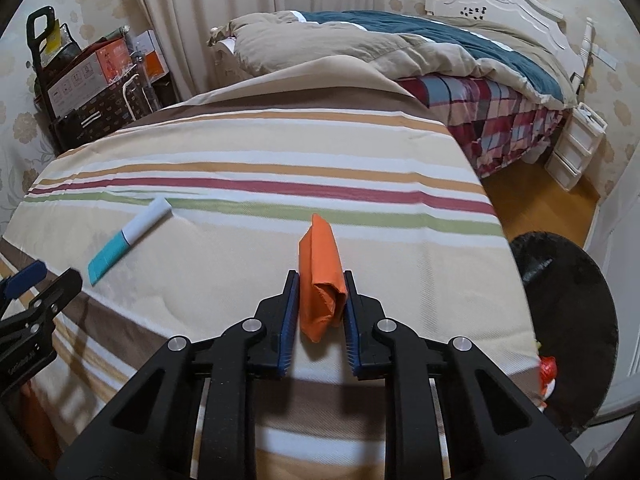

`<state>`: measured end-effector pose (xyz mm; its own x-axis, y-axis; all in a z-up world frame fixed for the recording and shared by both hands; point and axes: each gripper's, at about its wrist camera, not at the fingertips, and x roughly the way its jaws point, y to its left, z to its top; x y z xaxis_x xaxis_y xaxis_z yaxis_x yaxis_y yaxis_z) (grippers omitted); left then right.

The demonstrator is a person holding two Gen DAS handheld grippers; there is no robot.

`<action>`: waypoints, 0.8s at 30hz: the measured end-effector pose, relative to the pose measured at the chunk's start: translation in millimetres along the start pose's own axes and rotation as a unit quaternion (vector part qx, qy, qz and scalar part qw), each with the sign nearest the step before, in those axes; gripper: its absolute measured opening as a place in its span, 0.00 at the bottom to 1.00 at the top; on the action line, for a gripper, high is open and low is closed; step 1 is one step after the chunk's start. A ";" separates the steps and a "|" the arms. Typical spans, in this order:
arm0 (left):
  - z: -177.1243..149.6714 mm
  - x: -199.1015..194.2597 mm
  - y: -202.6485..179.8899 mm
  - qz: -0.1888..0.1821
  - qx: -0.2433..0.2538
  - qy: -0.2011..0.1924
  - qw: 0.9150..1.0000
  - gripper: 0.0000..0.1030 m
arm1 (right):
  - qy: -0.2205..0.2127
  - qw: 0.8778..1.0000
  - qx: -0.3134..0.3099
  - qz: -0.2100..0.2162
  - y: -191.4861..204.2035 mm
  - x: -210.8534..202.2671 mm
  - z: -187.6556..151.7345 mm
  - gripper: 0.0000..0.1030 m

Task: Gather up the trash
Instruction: 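Grasp the blue-and-white tube with the left tool while the right tool holds the orange cloth, then carry the orange cloth and blue tube over the black bin and open both tools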

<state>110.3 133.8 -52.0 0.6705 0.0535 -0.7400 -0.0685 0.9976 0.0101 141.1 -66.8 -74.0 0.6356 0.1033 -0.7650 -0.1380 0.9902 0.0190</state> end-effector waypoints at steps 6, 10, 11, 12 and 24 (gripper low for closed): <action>10.3 13.2 -22.4 -0.004 0.025 0.010 1.000 0.76 | -0.001 1.000 0.007 0.003 -11.3 -4.2 -4.7 0.20; 16.3 24.8 -26.7 -0.014 0.025 0.031 0.999 0.71 | -0.002 1.000 0.008 0.005 -13.0 -4.6 -5.1 0.20; 16.4 26.8 -26.3 -0.020 0.022 0.036 0.999 0.65 | -0.002 1.000 0.008 0.005 -13.4 -4.6 -5.2 0.20; 16.6 28.1 -26.0 -0.020 0.022 0.037 0.999 0.64 | -0.002 1.000 0.009 0.007 -14.3 -4.5 -5.2 0.20; 13.9 21.5 -33.4 -0.046 0.046 0.024 0.998 0.22 | -0.002 1.000 0.003 0.015 -12.4 -8.7 -9.6 0.20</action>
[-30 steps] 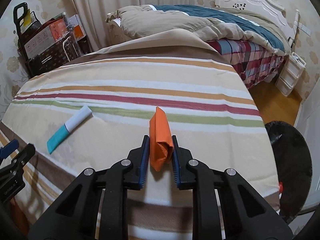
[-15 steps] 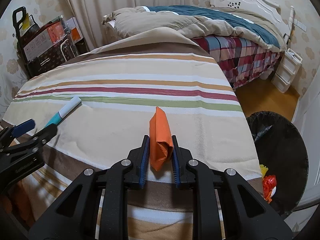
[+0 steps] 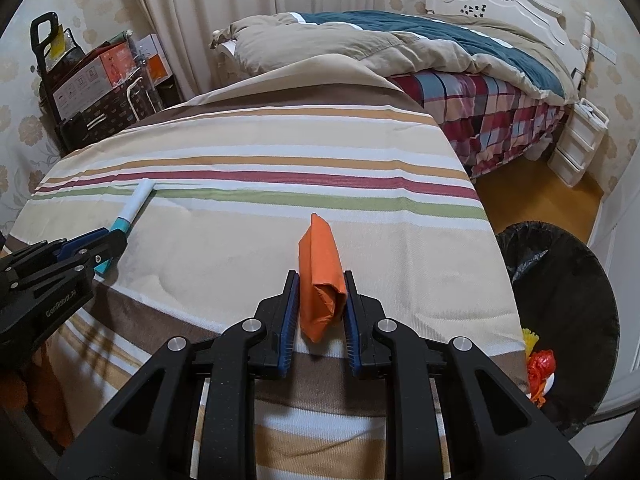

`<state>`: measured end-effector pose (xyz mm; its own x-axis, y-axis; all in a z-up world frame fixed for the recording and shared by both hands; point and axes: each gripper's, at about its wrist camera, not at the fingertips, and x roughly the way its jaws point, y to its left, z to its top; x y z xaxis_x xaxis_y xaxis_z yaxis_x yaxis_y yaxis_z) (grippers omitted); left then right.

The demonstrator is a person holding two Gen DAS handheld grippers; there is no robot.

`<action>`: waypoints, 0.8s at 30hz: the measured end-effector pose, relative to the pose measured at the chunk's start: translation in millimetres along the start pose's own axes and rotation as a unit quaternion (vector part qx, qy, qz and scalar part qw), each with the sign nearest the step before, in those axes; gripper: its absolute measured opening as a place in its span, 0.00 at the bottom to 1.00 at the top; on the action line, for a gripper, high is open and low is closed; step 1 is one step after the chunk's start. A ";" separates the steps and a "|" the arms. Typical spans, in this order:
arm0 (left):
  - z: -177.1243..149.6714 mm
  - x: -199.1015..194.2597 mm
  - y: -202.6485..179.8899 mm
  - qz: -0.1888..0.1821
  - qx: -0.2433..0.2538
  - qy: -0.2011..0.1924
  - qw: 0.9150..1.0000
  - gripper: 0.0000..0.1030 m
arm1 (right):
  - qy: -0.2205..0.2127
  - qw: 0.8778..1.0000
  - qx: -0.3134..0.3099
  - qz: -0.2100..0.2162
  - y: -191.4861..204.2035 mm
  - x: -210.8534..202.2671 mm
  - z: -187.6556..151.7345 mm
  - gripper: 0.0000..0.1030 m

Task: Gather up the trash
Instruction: 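Carry the orange cloth and blue tube over the black bin and open both tools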

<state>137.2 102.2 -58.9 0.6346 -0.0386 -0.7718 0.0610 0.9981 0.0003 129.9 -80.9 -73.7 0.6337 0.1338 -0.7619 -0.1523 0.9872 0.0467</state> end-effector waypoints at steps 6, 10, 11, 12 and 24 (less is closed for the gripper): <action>-4.0 -7.1 -0.5 -0.006 -0.008 -0.007 1.000 0.21 | -0.002 1.000 0.000 0.004 1.3 -5.6 -5.6 0.19; -8.2 -14.1 -4.2 -0.008 -0.012 -0.014 1.000 0.21 | -0.004 1.000 -0.001 0.008 1.2 -11.4 -11.1 0.15; -9.5 -15.7 -6.0 -0.010 -0.012 -0.016 1.000 0.21 | -0.005 1.000 -0.001 0.008 1.0 -12.6 -11.9 0.15; -11.5 -17.7 -7.8 -0.011 -0.010 -0.017 1.000 0.21 | -0.006 1.000 0.000 0.008 0.7 -14.3 -13.3 0.15; -25.2 -38.2 -31.1 -0.027 -0.010 -0.034 0.999 0.21 | -0.027 1.000 0.008 0.010 -7.3 -38.6 -22.0 0.15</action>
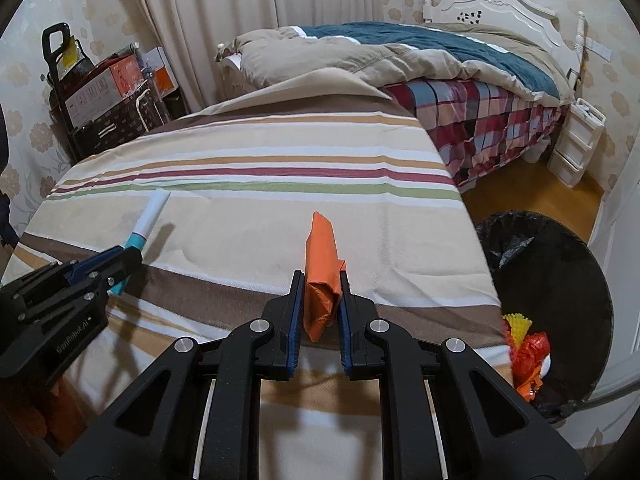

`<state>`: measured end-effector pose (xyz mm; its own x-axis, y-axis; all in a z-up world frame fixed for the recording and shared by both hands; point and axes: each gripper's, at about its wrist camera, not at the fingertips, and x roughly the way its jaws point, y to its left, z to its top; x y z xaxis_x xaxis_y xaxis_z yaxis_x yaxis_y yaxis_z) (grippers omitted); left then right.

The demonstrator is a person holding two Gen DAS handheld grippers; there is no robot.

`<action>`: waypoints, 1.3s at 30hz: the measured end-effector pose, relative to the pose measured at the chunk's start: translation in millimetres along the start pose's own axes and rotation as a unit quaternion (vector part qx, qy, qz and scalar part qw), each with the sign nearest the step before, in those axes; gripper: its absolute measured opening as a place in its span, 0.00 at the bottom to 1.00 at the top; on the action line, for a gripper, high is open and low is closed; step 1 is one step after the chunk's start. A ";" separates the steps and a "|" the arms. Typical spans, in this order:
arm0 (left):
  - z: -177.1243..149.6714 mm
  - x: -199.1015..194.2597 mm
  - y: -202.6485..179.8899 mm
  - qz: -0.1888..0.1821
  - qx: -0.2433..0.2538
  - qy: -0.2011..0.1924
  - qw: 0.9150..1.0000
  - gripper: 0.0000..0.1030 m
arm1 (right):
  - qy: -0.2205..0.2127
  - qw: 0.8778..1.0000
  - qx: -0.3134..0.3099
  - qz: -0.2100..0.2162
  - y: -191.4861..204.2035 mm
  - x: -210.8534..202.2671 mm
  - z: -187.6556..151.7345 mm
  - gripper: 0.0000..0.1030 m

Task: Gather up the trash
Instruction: 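Carry the orange cloth and blue tube over the black bin and open both tools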

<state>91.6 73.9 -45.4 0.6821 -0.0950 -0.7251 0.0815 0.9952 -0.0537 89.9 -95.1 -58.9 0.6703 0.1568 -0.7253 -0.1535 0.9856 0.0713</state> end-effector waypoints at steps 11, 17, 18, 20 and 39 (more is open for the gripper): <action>2.1 -21.1 -36.4 -0.021 0.013 -0.031 0.999 0.21 | -0.029 0.999 0.017 -0.022 -26.5 -33.6 -7.6 0.15; 5.7 -27.1 -68.2 -0.040 0.033 -0.046 0.998 0.21 | -0.046 0.997 0.030 -0.046 -49.7 -50.3 -11.0 0.15; 6.2 -27.1 -73.0 -0.042 0.037 -0.047 0.997 0.21 | -0.050 0.997 0.035 -0.051 -56.4 -53.9 -11.6 0.15; 7.7 -27.3 -85.0 -0.049 0.045 -0.050 0.997 0.21 | -0.054 0.996 0.041 -0.056 -65.5 -57.8 -12.1 0.15; 23.7 1.8 -206.7 -0.104 0.127 -0.057 0.985 0.21 | -0.065 0.983 0.127 -0.118 -178.6 -62.1 -21.4 0.15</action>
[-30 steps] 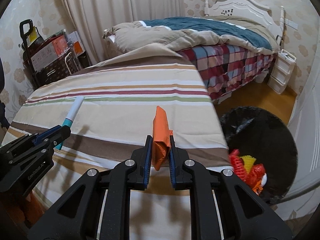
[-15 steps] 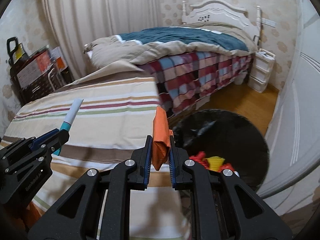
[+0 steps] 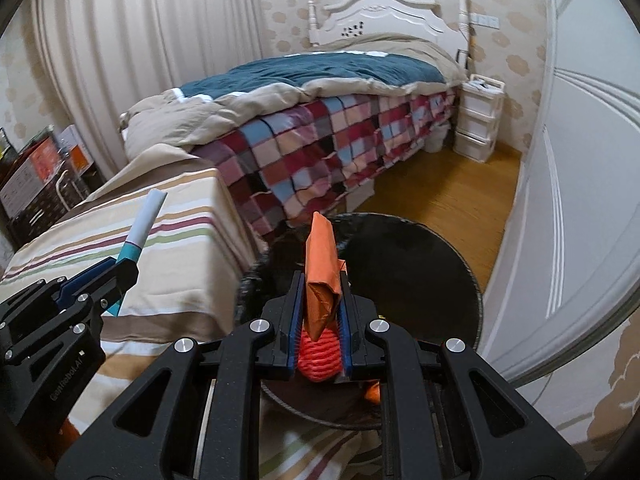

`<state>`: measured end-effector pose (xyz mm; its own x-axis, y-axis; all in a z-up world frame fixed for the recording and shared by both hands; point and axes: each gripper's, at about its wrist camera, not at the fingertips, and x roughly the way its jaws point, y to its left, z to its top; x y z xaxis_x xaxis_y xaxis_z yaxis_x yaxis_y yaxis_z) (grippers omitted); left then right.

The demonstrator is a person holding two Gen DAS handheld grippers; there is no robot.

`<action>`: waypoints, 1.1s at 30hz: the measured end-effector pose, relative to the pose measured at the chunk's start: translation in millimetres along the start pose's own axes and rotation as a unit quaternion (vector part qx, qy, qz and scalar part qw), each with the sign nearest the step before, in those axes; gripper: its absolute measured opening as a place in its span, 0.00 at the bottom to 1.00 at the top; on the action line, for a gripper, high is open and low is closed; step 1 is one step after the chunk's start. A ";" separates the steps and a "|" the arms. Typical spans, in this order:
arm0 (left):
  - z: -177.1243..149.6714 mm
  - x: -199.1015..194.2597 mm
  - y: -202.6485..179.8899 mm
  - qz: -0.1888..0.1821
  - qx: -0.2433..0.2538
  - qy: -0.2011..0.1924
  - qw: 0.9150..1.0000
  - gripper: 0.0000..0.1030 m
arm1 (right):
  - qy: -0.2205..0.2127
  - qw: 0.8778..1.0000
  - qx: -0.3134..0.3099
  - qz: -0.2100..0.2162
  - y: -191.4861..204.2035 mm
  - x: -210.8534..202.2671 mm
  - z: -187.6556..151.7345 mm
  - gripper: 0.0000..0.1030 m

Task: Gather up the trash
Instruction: 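Carry the orange cloth and blue tube over the black bin and open both tools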

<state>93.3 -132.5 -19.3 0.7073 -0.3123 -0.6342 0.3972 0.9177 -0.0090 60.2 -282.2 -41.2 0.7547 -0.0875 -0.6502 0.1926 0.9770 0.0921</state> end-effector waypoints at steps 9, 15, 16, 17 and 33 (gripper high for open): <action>9.3 30.3 -22.3 -0.005 0.016 0.013 1.000 0.21 | 0.015 1.000 0.020 -0.016 -26.6 23.5 0.9 0.15; 10.7 40.7 -31.6 -0.004 0.024 0.020 1.000 0.22 | 0.018 0.999 0.027 -0.023 -32.9 29.8 0.8 0.16; 10.5 41.8 -31.8 -0.002 0.024 0.021 1.000 0.22 | 0.019 0.999 0.028 -0.025 -33.9 30.3 0.6 0.17; 10.3 42.4 -31.6 -0.001 0.023 0.021 1.000 0.24 | 0.019 0.999 0.030 -0.027 -34.9 31.2 0.2 0.18; 7.7 29.3 -21.0 0.011 -0.001 0.007 1.000 0.76 | 0.002 0.998 0.035 -0.058 -41.2 16.7 -1.4 0.57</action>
<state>110.1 -162.9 -31.8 0.7084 -0.2883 -0.6442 0.3795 0.9252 0.0033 63.9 -323.6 -56.9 0.7217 -0.1990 -0.6630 0.3224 0.9442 0.0675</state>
